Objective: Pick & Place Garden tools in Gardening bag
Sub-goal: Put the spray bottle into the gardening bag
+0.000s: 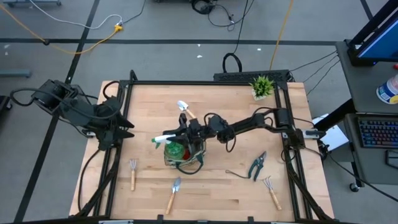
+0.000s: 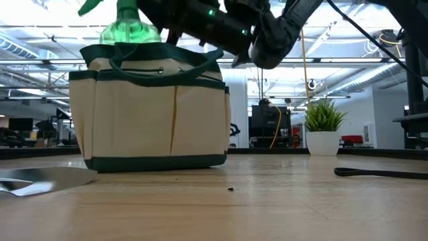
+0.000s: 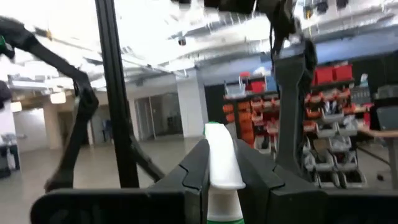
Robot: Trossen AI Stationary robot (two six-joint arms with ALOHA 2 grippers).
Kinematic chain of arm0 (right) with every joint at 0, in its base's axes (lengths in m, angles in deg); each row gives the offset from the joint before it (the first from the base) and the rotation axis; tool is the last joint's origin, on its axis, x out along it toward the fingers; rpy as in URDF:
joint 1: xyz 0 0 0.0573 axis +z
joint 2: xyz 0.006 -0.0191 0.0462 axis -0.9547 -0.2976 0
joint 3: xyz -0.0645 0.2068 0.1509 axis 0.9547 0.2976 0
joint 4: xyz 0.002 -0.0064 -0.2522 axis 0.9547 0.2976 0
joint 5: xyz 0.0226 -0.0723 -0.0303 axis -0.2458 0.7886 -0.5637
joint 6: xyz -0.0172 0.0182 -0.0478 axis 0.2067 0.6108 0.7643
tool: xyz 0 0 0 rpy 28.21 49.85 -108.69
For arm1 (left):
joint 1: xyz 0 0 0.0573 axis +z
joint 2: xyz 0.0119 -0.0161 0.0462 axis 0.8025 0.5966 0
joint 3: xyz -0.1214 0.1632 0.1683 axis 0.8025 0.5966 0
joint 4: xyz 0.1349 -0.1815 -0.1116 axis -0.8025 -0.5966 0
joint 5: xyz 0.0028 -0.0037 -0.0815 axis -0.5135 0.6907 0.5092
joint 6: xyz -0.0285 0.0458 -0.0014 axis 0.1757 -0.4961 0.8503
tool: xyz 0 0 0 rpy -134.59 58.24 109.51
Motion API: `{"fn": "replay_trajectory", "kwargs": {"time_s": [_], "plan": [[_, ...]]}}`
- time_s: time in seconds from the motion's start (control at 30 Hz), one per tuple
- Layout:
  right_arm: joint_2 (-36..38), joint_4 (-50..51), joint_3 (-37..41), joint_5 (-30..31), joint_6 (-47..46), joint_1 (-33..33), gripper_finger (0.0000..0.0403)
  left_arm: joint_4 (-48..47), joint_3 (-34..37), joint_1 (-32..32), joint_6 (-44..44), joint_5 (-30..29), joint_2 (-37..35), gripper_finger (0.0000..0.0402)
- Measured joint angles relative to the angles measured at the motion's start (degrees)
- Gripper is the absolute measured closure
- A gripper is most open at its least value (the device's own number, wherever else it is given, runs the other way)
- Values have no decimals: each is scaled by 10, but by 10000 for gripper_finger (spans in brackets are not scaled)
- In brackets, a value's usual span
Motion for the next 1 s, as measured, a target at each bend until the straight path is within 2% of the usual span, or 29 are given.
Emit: {"fn": "replay_trajectory", "kwargs": {"time_s": [0.43,0.57,1.0], "plan": [[0,24,0,6,3,-4,354,-1,0,0,-8,1,0,211],[0,64,0,34,-2,-4,335,-1,0,0,-9,0,0,211],[0,77,0,29,0,-3,271,-1,0,0,-16,0,0,211]]}}
